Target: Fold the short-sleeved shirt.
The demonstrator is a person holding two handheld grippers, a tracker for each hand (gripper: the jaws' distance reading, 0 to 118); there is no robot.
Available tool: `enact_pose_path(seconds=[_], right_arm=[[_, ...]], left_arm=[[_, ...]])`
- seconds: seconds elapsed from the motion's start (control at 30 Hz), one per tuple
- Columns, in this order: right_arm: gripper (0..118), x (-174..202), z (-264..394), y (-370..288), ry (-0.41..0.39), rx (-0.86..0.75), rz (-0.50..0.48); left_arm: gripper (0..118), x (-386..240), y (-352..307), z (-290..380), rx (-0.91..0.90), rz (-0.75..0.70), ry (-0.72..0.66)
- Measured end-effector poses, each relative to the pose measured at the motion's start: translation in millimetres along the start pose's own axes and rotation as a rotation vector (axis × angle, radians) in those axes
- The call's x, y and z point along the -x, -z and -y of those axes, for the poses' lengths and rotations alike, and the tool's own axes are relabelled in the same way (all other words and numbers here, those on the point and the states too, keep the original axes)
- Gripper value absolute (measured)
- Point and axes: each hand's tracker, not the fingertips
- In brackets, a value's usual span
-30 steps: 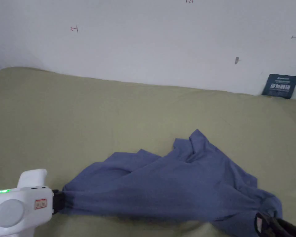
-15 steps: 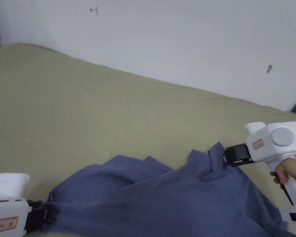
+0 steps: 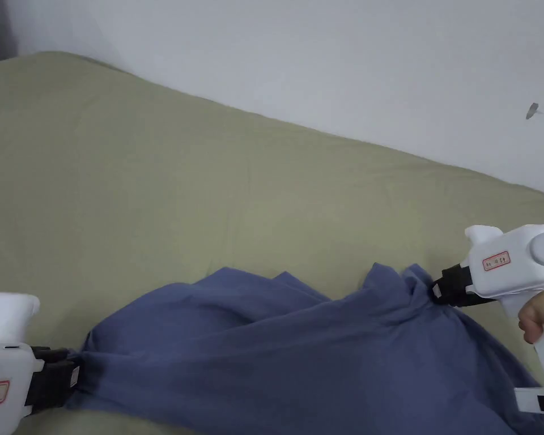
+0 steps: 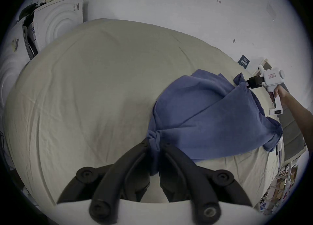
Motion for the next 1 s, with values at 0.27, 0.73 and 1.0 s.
enact_pose_path(seconds=[0.27, 0.73, 1.0], right_arm=[[0, 23, 3, -100, 0.011, -0.338, 0.010], [0, 40, -95, -341, -0.018, -0.798, 0.266], [0, 37, -147, -432, -0.006, -0.943, 0.379]], left_arm=[[8, -2, -31, -21, -0.073, 0.058, -0.014], [8, -68, -145, -218, -0.353, 0.110, 0.235], [7, -106, -202, -338, -0.505, 0.064, 0.294]])
